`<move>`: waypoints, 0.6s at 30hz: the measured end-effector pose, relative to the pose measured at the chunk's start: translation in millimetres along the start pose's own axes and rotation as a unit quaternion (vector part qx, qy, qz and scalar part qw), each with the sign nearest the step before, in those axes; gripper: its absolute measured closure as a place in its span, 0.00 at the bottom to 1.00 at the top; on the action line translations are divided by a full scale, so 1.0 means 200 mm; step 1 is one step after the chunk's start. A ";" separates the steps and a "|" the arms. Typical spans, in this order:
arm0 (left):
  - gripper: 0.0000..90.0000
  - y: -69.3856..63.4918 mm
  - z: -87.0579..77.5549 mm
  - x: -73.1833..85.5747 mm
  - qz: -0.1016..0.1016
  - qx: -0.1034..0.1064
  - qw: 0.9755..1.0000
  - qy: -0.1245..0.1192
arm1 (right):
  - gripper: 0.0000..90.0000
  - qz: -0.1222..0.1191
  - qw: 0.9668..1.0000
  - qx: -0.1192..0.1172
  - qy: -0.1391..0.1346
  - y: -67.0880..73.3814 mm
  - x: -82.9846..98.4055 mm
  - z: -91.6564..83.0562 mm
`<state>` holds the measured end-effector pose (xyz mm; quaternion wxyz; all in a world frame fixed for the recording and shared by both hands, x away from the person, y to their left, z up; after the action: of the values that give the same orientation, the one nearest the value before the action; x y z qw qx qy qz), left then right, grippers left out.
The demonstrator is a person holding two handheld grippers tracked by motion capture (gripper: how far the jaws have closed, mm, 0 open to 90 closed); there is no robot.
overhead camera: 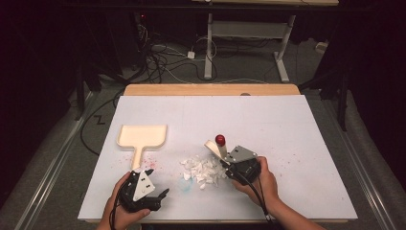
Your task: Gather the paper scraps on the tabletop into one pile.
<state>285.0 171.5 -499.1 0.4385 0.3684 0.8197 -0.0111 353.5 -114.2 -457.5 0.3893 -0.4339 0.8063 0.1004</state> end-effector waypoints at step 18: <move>0.21 0.00 -0.01 0.00 0.000 -0.003 1.000 0.001 | 0.76 0.029 0.996 -0.015 -0.079 -0.15 -0.03 -0.22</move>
<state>284.2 171.9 -498.4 0.4386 0.3671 0.8202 -0.0080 355.0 -152.0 -417.7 0.4419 -0.4067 0.7839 0.1577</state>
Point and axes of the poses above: each handheld gripper's, and its own axes: z roughly forward along the jaws, x roughly out of its underside, y roughly to its left, the point moved 4 cm from there along z, roughly forward along the jaws, and after that the axes turned 8 degrees about -x, right-handed, at the moved point
